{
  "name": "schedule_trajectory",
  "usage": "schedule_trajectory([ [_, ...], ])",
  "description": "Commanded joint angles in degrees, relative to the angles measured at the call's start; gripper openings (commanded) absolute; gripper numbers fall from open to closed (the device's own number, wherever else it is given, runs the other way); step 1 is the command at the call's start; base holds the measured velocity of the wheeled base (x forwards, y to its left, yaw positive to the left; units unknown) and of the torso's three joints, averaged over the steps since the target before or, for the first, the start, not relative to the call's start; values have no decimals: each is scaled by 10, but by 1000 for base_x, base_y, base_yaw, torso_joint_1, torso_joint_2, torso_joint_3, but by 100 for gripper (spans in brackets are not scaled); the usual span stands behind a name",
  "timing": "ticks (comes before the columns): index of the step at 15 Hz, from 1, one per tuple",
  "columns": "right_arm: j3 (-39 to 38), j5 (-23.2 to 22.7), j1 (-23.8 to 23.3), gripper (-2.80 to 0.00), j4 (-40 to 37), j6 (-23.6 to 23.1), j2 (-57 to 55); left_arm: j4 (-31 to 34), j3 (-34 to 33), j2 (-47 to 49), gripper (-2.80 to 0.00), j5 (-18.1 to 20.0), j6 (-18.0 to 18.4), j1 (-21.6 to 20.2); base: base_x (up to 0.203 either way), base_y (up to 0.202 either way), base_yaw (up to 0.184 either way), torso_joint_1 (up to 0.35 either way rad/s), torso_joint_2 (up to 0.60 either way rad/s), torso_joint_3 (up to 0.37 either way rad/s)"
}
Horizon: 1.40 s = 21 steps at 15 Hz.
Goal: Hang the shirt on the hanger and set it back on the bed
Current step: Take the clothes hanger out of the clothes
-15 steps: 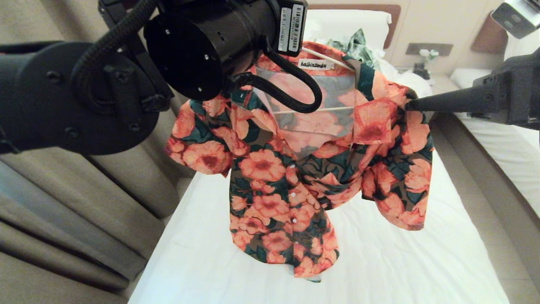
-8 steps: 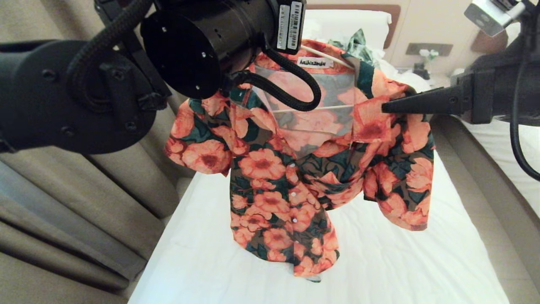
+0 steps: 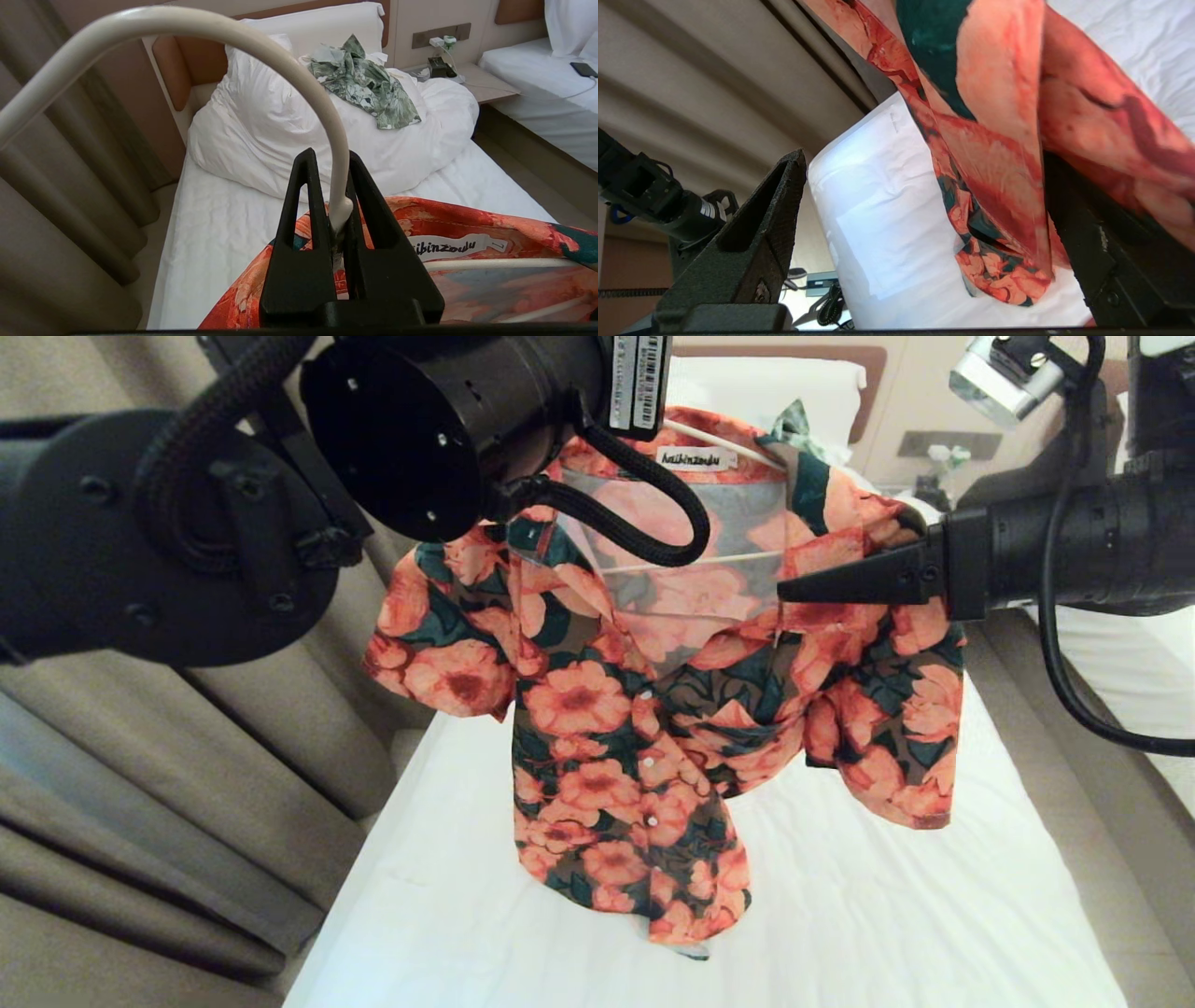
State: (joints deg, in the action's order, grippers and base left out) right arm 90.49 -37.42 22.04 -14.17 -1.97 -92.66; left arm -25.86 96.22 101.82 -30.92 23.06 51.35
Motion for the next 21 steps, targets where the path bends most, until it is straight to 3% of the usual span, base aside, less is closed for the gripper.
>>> schedule_trajectory([
  [1,6,5,8,0,-1,0,-10,-1,0,0,-280,-2,1,1,0,0,0,0,0,0],
  [2,9,17,11,-280,-1,0,-14,-1,2,0,-280,-2,1,1,0,0,0,0,0,0],
  [14,-6,35,10,-280,-8,3,19,1,-26,-7,-280,-6,-12,-17,0,0,0,0,0,0],
  [21,-15,39,-51,-280,-20,20,50,-7,-140,-59,-280,21,-28,-51,0,0,0,0,0,0],
])
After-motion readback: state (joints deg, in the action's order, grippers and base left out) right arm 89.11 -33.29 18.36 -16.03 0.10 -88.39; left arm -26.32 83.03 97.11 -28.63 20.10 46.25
